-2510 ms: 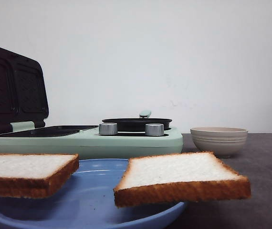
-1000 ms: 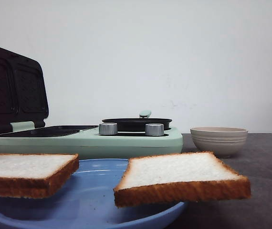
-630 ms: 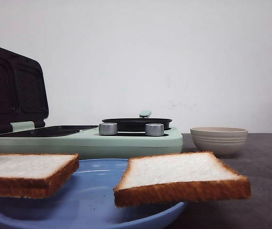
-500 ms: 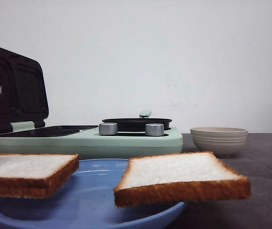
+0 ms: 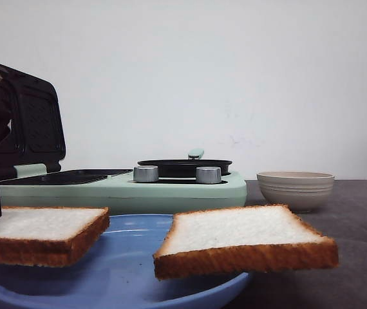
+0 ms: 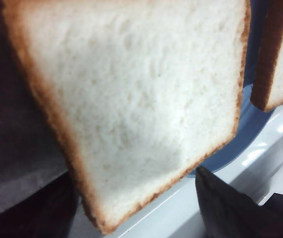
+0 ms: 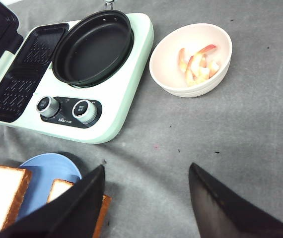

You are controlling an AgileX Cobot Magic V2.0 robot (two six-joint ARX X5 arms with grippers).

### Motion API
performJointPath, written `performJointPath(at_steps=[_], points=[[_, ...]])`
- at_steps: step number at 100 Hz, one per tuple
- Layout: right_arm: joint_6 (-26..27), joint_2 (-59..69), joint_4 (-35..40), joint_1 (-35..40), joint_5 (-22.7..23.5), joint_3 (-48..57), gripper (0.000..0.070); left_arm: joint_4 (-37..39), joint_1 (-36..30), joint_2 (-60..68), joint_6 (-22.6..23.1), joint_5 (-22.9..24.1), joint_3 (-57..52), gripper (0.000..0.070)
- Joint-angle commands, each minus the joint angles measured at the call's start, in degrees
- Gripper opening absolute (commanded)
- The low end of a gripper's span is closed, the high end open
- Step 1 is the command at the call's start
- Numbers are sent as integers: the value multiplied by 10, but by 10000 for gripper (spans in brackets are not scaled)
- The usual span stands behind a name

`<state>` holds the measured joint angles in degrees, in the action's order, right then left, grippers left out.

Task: Make breakfast with bread and shrimp
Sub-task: 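Move the left gripper down to the bread slice nearest it, then grasp the bread slice edge with the left gripper and lift it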

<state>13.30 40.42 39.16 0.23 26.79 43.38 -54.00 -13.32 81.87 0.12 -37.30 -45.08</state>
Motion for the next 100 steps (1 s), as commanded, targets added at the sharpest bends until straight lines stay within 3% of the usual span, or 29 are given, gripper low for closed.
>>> performJointPath(at_steps=[1,50,75,81,100], points=[[-7,3,-5,0,0,6,331,0,-2,10,7,-2,-8,389],[-7,3,-5,0,2,6,331,14,-2,10,7,-3,-8,389],[-7,3,-5,0,2,6,331,24,-2,10,7,-31,-8,382],[-7,3,-5,0,2,6,331,24,-2,10,7,-31,-8,325],[-7,3,-5,0,2,6,331,25,-2,10,7,-31,-8,0]])
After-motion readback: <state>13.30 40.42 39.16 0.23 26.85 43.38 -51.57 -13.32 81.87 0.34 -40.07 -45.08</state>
